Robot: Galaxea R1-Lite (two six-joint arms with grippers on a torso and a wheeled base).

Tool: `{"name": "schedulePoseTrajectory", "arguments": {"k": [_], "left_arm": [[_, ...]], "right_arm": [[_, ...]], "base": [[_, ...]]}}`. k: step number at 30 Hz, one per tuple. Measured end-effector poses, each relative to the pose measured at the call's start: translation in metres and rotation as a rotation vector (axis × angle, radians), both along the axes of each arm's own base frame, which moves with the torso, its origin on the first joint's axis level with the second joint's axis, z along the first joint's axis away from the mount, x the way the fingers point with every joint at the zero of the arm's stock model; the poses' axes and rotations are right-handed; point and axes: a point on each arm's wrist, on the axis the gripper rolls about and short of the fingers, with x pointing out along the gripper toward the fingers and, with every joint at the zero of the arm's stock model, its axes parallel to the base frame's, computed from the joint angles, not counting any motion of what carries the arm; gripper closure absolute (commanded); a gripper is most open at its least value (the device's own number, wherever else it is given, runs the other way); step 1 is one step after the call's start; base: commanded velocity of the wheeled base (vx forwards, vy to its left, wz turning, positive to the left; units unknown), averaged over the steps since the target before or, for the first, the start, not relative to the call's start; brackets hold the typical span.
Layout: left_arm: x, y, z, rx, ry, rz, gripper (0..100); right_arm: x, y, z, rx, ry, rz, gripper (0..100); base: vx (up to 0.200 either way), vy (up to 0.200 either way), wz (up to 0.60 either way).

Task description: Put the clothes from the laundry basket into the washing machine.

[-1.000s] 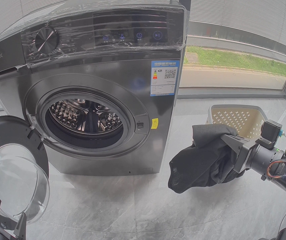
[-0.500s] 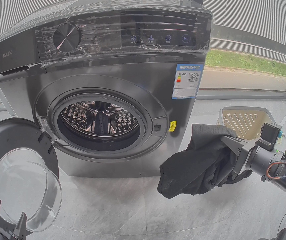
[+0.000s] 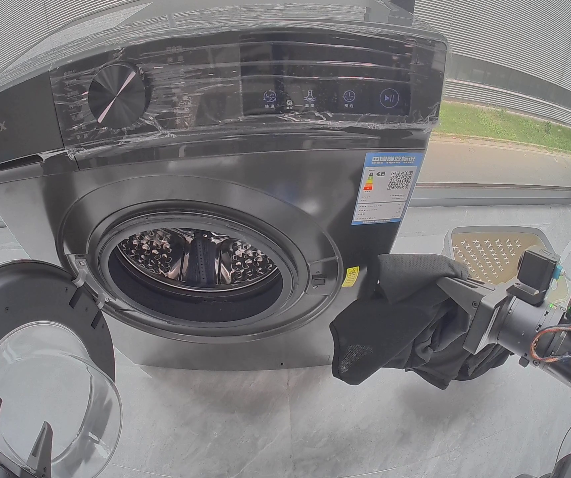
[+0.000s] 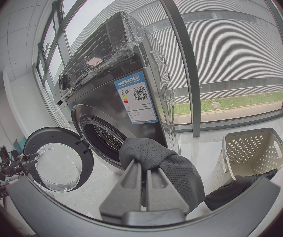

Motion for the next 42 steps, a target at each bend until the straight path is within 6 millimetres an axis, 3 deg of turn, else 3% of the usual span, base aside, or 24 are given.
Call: {"name": "schedulePoseTrajectory", "arguments": {"k": [38,42], "left_arm": [[0.0,0.0001,0.0,0.01,0.0,0.003,0],[0.0,0.0001,0.0,0.01,0.0,0.003,0]], "right_arm": [[-0.0052,0.0021,-0.0021,0.003,0.009,0.038,100],[-0.007,0.0006,-0.0023,0.006,0.011,0.039,100]], "base": [[0.0,0.0,0.0],[-0.2,0.0,0.0]]}}
